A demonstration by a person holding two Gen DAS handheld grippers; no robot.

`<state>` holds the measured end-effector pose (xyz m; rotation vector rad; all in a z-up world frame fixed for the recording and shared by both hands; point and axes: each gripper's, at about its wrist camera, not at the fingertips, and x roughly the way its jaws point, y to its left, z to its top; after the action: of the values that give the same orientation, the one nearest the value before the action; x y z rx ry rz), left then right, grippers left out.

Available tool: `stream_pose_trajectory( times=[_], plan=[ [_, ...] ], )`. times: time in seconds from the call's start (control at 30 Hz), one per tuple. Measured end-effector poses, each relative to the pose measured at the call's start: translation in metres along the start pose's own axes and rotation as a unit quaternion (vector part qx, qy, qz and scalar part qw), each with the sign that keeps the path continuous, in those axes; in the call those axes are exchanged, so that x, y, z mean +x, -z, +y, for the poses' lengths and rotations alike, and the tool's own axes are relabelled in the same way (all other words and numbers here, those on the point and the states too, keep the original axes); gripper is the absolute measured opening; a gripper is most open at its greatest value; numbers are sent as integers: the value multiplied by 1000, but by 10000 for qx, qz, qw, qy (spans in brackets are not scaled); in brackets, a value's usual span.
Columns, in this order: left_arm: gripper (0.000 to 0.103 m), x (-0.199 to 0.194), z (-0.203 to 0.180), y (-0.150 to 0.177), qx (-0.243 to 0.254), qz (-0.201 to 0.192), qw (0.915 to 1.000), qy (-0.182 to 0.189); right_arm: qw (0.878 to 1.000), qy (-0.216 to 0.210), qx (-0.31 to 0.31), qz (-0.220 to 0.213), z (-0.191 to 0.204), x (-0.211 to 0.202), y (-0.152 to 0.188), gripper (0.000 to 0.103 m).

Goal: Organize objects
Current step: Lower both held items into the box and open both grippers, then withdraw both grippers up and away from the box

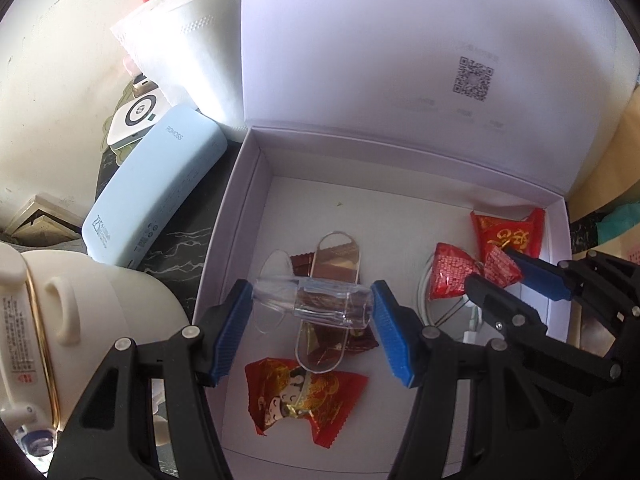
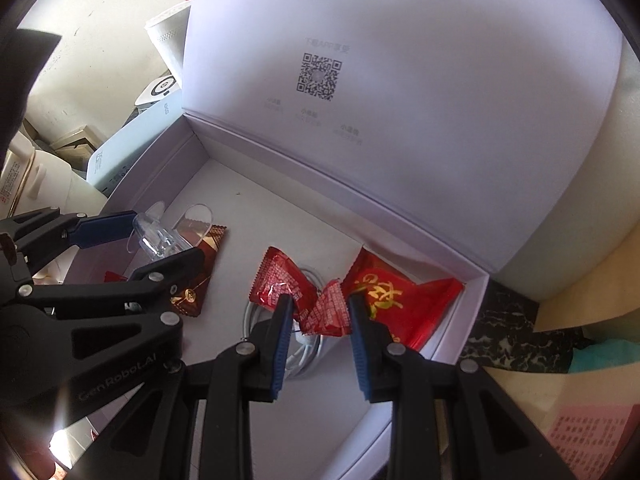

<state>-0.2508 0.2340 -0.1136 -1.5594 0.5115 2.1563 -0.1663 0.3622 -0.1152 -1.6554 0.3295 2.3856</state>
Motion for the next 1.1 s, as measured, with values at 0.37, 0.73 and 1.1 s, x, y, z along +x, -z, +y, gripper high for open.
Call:
stream_pose_trajectory(
  times=[0.37, 0.73, 1.1],
  plan=[
    [60, 7, -1, -5, -122, 119, 9998, -91, 9998, -148, 118, 16, -5, 0, -3, 29],
    [60, 5, -8, -4, -95, 277, 9991, -306, 9999, -104, -48, 97, -3, -4, 0, 29],
    [60, -21, -19, -5, -40, 127, 9993, -358, 9999, 98, -116, -40, 1, -28, 4, 51]
  ],
)
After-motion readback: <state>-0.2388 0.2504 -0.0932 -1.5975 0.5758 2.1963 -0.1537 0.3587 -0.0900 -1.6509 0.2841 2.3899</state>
